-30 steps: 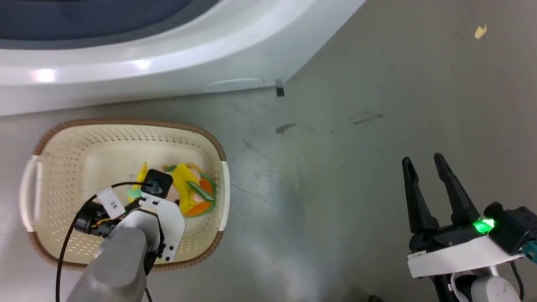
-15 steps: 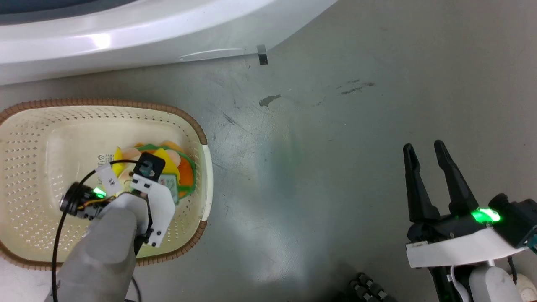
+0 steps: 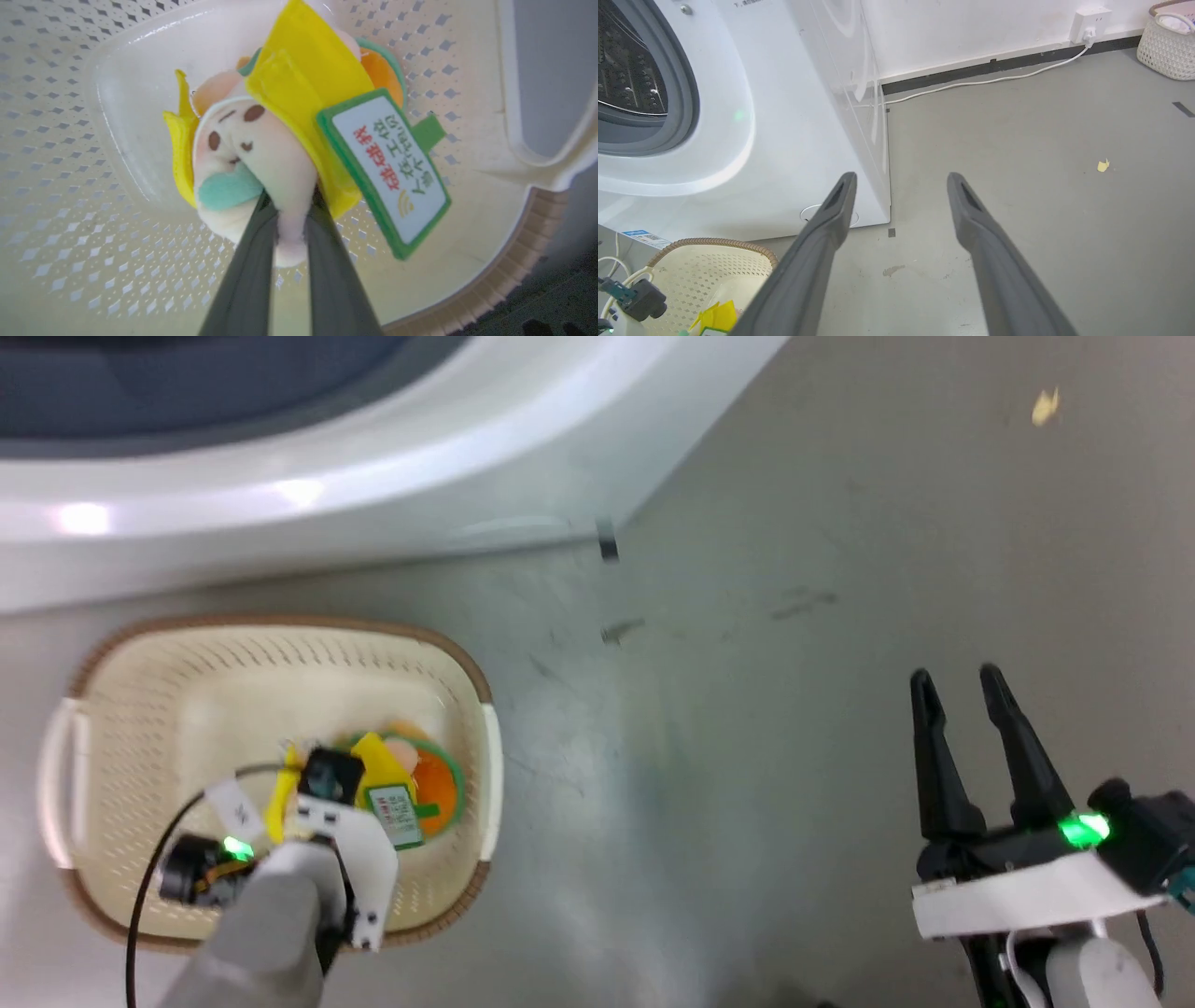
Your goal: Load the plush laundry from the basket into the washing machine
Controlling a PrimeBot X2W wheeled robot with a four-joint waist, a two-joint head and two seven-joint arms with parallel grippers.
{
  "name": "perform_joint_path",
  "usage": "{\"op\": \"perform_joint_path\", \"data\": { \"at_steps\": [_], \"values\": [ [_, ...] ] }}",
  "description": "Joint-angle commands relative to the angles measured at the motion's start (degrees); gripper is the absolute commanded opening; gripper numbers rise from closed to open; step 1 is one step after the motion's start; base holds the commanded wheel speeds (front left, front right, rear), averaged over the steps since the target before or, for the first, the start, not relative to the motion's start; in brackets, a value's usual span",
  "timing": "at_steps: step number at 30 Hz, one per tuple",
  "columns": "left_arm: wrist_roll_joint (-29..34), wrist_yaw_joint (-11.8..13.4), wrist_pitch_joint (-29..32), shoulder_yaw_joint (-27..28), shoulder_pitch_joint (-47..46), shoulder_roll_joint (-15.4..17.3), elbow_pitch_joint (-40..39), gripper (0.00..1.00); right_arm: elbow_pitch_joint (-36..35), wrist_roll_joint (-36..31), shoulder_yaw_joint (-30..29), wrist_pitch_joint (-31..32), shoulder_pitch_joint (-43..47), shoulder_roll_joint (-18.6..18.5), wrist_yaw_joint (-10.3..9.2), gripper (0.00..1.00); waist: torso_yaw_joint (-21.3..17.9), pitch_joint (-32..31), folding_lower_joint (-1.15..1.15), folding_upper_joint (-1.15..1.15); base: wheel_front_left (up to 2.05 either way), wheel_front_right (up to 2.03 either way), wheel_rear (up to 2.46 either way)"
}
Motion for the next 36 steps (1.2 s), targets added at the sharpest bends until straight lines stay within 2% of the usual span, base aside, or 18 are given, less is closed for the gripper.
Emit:
{"op": "perform_joint_path", "data": {
  "at_steps": [1,10,17,27,31,36],
  "values": [
    [-1.1,-0.4,-2.4,0.1,0.9,-0.4,1.6,0.0,0.5,-0.6,-0.6,-0.6,1.1,0.0,0.03,1.0,2.0,-5.3,0.0,0.0,0.0,0.0,0.0],
    [-4.1,-3.2,-14.3,0.5,6.7,-3.9,0.0,0.0,2.5,-6.6,-1.7,-0.8,5.6,0.0,0.03,1.0,7.6,-18.1,0.0,0.0,0.0,0.0,0.0],
    [-6.1,-4.5,-17.3,1.2,12.5,-4.9,-7.5,0.0,3.0,-9.0,-4.5,-0.8,9.6,0.0,0.03,1.0,12.0,-26.3,0.0,0.0,0.0,0.0,0.0],
    [-7.0,-1.5,-17.4,7.0,27.7,-4.4,-36.7,0.0,2.7,-10.2,-5.2,-0.8,14.2,0.0,0.03,1.0,15.4,-33.3,0.0,0.0,0.0,0.0,0.0],
    [-5.6,-0.4,-17.4,8.9,31.6,-4.6,-48.6,0.0,2.3,-10.2,-4.4,-0.8,15.1,0.0,0.03,1.0,15.9,-33.6,0.0,0.0,0.0,0.0,0.0],
    [-2.2,0.9,-17.4,10.4,32.4,-4.3,-60.6,0.0,1.5,-10.6,-3.0,-0.8,14.9,0.0,0.03,1.0,15.5,-31.0,0.0,0.0,0.0,0.0,0.0]
  ]
}}
